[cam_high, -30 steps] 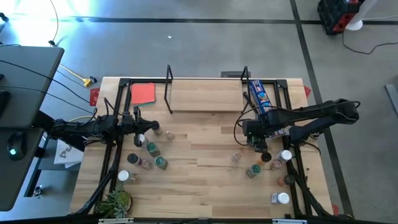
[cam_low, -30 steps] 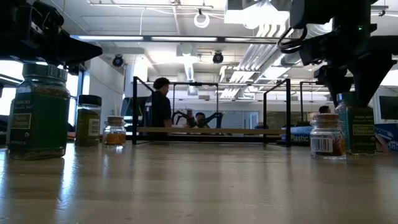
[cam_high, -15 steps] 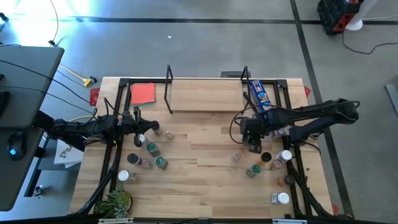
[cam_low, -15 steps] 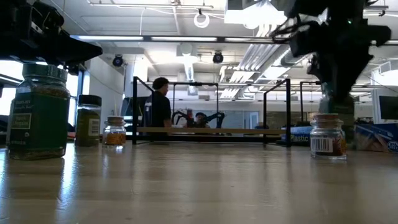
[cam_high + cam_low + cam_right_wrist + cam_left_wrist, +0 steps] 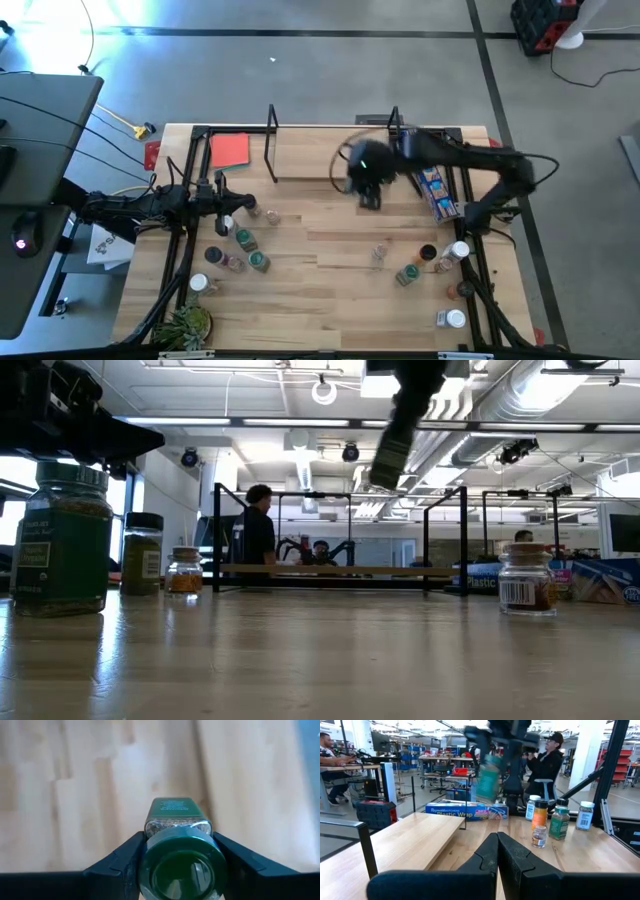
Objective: Shelf spices
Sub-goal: Put the green seasoning bottle on the shelf
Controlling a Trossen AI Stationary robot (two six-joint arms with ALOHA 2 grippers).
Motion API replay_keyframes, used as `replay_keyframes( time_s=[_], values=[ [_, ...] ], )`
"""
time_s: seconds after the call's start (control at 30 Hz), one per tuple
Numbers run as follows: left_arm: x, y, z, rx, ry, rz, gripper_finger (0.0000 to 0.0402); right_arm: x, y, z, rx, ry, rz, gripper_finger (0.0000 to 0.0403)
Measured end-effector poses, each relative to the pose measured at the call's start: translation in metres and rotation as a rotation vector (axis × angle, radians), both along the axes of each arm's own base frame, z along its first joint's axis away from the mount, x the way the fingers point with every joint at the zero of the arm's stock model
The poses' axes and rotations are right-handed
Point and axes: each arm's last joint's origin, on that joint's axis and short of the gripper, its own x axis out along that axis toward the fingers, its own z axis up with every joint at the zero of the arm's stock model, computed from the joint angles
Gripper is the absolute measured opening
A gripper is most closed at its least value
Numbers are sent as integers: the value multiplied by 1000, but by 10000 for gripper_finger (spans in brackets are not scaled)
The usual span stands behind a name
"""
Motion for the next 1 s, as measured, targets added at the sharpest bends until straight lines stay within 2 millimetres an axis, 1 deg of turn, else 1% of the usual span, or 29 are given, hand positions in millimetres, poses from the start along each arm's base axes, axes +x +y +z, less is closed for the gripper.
replay_keyframes(
  time_s=[0.13,0.2,0.3,0.4,0.53,0.67,0.8,1.0],
  values=[
    [0,0,0,0,0,0,1,24,-46,9,-53,44,15,187],
    [0,0,0,0,0,0,1,33,-72,8,-63,70,15,187],
    [0,0,0,0,0,0,1,43,-111,-1,-59,104,16,187],
    [0,0,0,0,0,0,1,47,-147,-13,-59,158,22,187],
    [0,0,0,0,0,0,1,41,-184,-32,52,191,73,187],
    [0,0,0,1,0,0,1,28,-211,-47,116,253,63,187],
    [0,0,0,1,1,0,1,17,-229,-60,150,294,64,187],
    [0,0,0,1,1,0,1,4,-247,-62,127,296,138,187]
  ],
)
